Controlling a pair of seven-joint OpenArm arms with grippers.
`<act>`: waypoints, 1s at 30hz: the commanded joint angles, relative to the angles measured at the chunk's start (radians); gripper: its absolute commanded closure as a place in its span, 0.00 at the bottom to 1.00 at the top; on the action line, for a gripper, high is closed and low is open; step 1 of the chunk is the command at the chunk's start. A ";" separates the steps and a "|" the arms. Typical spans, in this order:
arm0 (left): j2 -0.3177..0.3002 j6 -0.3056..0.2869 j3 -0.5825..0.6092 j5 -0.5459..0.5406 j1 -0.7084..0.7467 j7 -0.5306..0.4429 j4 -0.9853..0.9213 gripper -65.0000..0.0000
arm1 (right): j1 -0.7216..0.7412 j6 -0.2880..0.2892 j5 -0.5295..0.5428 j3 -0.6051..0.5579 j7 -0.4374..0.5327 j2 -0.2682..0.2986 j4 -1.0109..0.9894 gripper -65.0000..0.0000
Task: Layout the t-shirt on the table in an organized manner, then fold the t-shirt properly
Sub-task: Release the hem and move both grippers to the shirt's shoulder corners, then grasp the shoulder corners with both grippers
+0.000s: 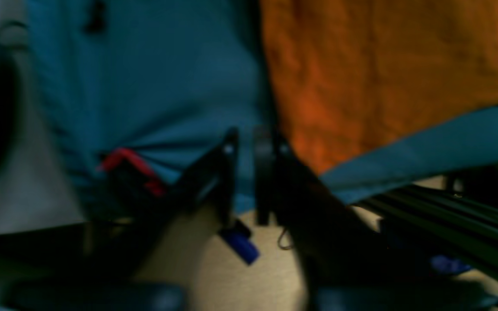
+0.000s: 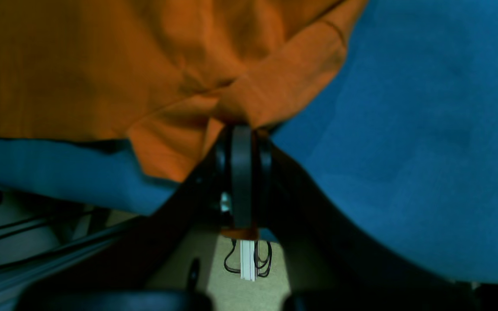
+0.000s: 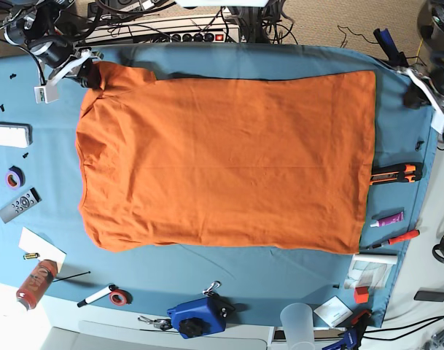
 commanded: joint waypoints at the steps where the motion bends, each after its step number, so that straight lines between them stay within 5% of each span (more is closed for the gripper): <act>1: -0.003 0.013 -0.008 -0.032 0.011 -0.026 0.015 0.75 | -0.001 0.001 0.018 0.004 0.014 0.012 0.016 1.00; 5: 0.040 0.048 -0.008 -0.082 0.050 -0.064 0.015 0.54 | 0.000 0.001 0.018 0.004 0.014 0.012 0.016 1.00; 17: 0.139 0.067 0.061 -0.085 0.048 -0.077 -0.047 0.54 | 0.000 0.001 0.018 0.003 0.014 0.084 0.013 1.00; 22: 0.142 0.128 0.111 0.020 0.048 -0.144 -0.124 0.54 | 0.000 0.001 0.018 0.003 0.014 0.084 0.013 1.00; 30: 0.142 0.135 0.112 0.035 0.049 -0.136 -0.189 0.54 | 0.000 0.001 0.018 0.003 0.014 0.084 0.013 1.00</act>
